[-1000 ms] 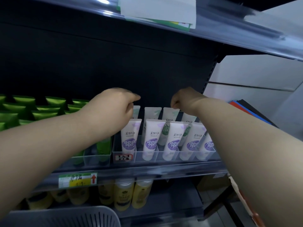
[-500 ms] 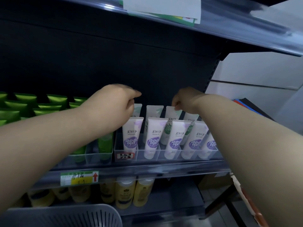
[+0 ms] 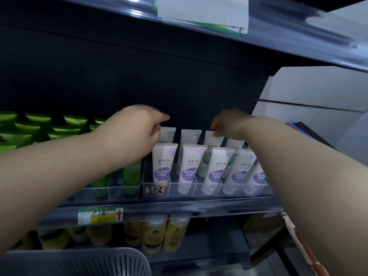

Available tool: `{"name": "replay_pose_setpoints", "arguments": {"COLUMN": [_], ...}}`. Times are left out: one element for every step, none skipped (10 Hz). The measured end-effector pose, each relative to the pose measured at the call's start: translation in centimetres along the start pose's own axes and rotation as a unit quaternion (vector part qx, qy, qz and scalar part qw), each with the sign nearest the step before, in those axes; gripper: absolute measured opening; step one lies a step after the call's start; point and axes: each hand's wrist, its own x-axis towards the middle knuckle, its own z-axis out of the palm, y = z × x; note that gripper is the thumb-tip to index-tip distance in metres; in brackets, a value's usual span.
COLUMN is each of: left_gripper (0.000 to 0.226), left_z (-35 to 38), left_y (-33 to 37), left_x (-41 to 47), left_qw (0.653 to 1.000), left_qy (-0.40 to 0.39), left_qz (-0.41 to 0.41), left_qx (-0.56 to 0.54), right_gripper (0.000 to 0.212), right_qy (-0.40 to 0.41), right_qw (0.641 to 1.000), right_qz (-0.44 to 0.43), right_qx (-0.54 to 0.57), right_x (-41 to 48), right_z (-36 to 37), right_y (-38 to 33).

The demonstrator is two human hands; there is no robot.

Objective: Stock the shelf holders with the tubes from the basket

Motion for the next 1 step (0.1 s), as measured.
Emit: {"name": "replay_pose_setpoints", "arguments": {"left_gripper": [0.039], "left_z": [-0.48], "left_y": [-0.68], "left_x": [-0.27], "left_qw": [1.000], "left_qy": [0.001], "left_qz": [-0.009], "left_qx": [0.014], "right_gripper": [0.039], "right_qy": [0.023], "right_qw": [1.000], "right_qz": [0.009], "right_qx": [0.004], "right_x": [-0.23], "right_z": [-0.33], "right_y": [-0.57]}}
